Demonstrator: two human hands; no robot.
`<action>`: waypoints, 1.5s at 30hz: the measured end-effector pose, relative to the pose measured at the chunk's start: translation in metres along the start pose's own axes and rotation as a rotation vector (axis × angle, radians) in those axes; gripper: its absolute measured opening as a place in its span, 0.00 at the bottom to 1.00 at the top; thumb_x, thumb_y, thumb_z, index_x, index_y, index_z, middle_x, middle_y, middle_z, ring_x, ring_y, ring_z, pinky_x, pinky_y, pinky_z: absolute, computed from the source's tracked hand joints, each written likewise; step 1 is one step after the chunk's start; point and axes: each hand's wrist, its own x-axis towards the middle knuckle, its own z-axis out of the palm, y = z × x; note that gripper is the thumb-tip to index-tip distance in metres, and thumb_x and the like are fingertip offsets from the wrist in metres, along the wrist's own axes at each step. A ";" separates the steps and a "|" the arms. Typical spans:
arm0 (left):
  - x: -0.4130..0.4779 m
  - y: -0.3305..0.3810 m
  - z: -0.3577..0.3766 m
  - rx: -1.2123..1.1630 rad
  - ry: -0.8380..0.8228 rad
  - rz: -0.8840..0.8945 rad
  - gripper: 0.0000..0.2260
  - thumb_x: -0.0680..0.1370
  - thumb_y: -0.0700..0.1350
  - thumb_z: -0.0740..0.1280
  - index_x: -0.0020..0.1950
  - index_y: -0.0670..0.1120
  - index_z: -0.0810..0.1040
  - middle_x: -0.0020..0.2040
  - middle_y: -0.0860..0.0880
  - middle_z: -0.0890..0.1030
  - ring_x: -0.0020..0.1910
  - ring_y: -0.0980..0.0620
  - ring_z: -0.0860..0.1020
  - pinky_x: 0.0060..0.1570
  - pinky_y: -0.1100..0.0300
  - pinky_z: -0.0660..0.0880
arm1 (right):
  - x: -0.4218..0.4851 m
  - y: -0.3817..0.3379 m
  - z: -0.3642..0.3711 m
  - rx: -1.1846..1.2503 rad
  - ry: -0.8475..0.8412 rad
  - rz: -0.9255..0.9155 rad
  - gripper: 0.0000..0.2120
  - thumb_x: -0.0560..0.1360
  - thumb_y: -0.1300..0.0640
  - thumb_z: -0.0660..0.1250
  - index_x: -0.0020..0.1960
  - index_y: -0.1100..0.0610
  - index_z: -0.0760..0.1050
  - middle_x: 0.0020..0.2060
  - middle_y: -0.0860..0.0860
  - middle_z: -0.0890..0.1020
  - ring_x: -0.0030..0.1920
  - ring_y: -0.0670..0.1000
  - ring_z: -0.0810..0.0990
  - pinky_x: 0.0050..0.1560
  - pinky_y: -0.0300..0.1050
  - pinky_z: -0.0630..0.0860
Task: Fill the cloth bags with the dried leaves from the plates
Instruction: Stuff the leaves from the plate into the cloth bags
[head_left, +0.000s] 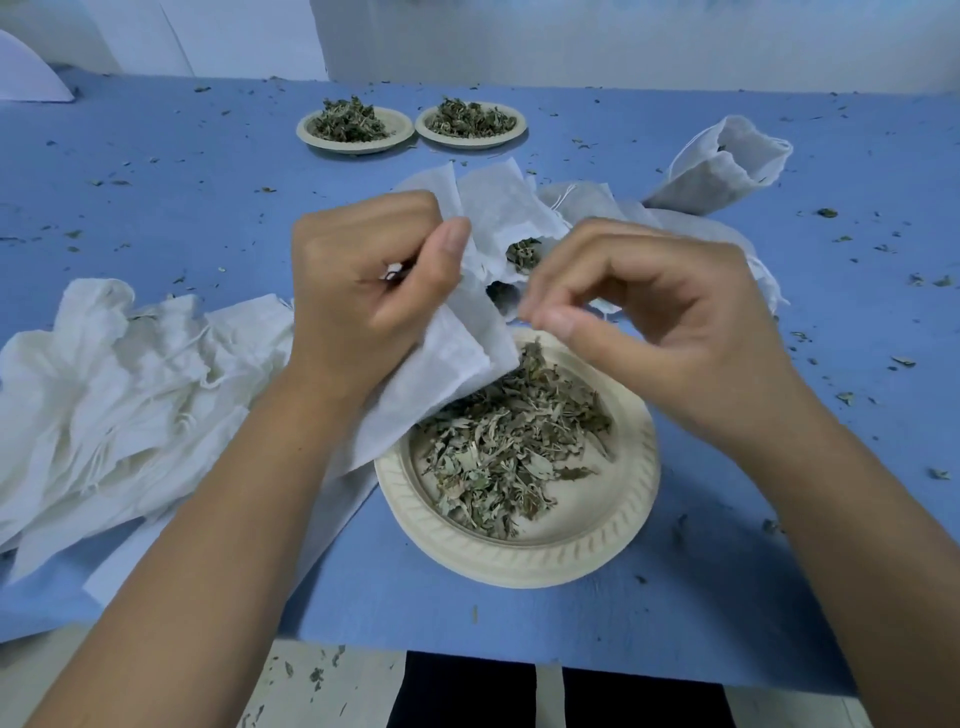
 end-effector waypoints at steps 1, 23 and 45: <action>0.000 -0.001 -0.002 0.009 0.023 -0.011 0.24 0.82 0.40 0.58 0.25 0.39 0.66 0.23 0.45 0.64 0.25 0.47 0.60 0.27 0.58 0.57 | 0.000 -0.001 -0.002 -0.014 -0.051 0.008 0.02 0.72 0.65 0.71 0.41 0.64 0.79 0.40 0.56 0.81 0.42 0.53 0.79 0.44 0.45 0.74; -0.002 -0.004 -0.003 0.021 -0.005 -0.019 0.24 0.81 0.39 0.57 0.24 0.37 0.67 0.22 0.44 0.65 0.24 0.46 0.62 0.27 0.58 0.57 | 0.000 -0.002 -0.005 0.190 0.002 0.182 0.07 0.67 0.69 0.74 0.42 0.61 0.80 0.43 0.54 0.85 0.45 0.57 0.83 0.48 0.46 0.81; -0.004 0.003 0.006 -0.018 -0.035 -0.026 0.23 0.80 0.38 0.57 0.24 0.38 0.68 0.23 0.43 0.67 0.23 0.46 0.64 0.26 0.59 0.59 | -0.006 -0.001 0.033 0.223 0.284 0.194 0.09 0.69 0.67 0.72 0.39 0.54 0.76 0.39 0.44 0.81 0.36 0.44 0.80 0.40 0.34 0.77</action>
